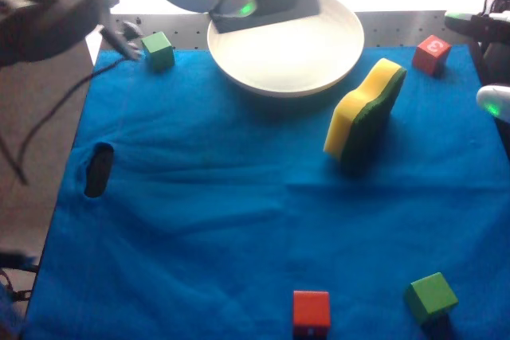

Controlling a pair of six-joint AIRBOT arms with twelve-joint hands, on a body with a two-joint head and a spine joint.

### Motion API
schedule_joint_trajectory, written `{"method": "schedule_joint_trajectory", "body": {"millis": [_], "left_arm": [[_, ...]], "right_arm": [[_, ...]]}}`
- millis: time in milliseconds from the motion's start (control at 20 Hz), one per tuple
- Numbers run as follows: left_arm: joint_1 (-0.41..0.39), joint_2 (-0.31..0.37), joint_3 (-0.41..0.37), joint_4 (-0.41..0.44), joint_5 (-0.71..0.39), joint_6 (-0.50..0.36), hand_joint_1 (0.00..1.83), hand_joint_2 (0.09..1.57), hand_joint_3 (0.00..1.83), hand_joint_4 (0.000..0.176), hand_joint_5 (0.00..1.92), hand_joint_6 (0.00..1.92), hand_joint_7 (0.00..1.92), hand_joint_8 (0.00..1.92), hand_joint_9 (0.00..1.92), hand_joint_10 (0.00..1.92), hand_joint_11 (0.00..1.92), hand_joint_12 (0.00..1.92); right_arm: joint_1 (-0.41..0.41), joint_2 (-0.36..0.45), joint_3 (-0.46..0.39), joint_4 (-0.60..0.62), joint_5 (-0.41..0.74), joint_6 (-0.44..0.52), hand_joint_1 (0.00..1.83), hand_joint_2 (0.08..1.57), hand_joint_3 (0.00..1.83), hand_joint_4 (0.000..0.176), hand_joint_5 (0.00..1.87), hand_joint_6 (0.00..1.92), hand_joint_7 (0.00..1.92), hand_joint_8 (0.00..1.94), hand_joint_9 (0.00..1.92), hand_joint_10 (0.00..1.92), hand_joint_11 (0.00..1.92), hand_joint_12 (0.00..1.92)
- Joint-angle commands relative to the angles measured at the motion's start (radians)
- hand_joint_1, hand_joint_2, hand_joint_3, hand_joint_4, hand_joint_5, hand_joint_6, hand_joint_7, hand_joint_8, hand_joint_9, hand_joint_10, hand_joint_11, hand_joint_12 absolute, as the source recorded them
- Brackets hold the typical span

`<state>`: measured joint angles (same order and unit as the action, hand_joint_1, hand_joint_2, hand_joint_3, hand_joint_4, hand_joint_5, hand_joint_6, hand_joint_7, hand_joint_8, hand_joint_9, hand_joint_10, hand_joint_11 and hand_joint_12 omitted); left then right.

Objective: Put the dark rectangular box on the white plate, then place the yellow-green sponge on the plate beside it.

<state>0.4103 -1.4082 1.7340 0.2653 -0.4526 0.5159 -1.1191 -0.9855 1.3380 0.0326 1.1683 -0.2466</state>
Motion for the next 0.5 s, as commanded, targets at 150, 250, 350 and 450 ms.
{"method": "schedule_joint_trajectory", "body": {"millis": [150, 250, 350, 450], "left_arm": [[-0.047, -0.107, 0.116, -0.029, -0.048, -0.003, 1.24, 1.1, 0.0, 0.0, 0.9, 1.04, 1.13, 0.84, 1.0, 0.71, 0.54, 1.49], [-0.063, -0.143, 0.165, -0.005, -0.015, -0.003, 1.24, 1.11, 0.0, 0.0, 0.94, 0.94, 1.06, 1.0, 0.96, 0.95, 0.67, 1.53], [-0.075, -0.168, 0.206, 0.034, 0.026, -0.003, 1.23, 1.11, 0.0, 0.0, 0.92, 0.99, 1.06, 0.97, 0.97, 0.83, 0.62, 1.38], [-0.084, -0.191, 0.246, 0.068, 0.064, -0.003, 1.22, 1.11, 0.0, 0.01, 0.93, 1.05, 1.06, 0.89, 1.09, 0.63, 0.81, 1.23]], "right_arm": [[0.015, -0.016, 0.025, 0.041, 0.117, 0.019, 0.55, 1.33, 0.0, 0.0, 0.29, 0.0, 0.33, 0.0, 0.37, 0.0, 0.27, 0.33], [0.022, -0.024, 0.034, 0.04, 0.117, 0.024, 0.55, 1.34, 0.01, 0.003, 0.28, 0.0, 0.33, 0.0, 0.37, 0.0, 0.26, 0.33], [0.034, -0.031, 0.041, 0.033, 0.117, 0.026, 0.53, 1.38, 0.0, 0.0, 0.26, 0.0, 0.32, 0.0, 0.37, 0.0, 0.25, 0.41], [0.041, -0.035, 0.046, 0.027, 0.117, 0.028, 0.47, 1.36, 0.0, 0.0, 0.28, 0.01, 0.34, 0.01, 0.4, 0.01, 0.28, 0.46]]}}
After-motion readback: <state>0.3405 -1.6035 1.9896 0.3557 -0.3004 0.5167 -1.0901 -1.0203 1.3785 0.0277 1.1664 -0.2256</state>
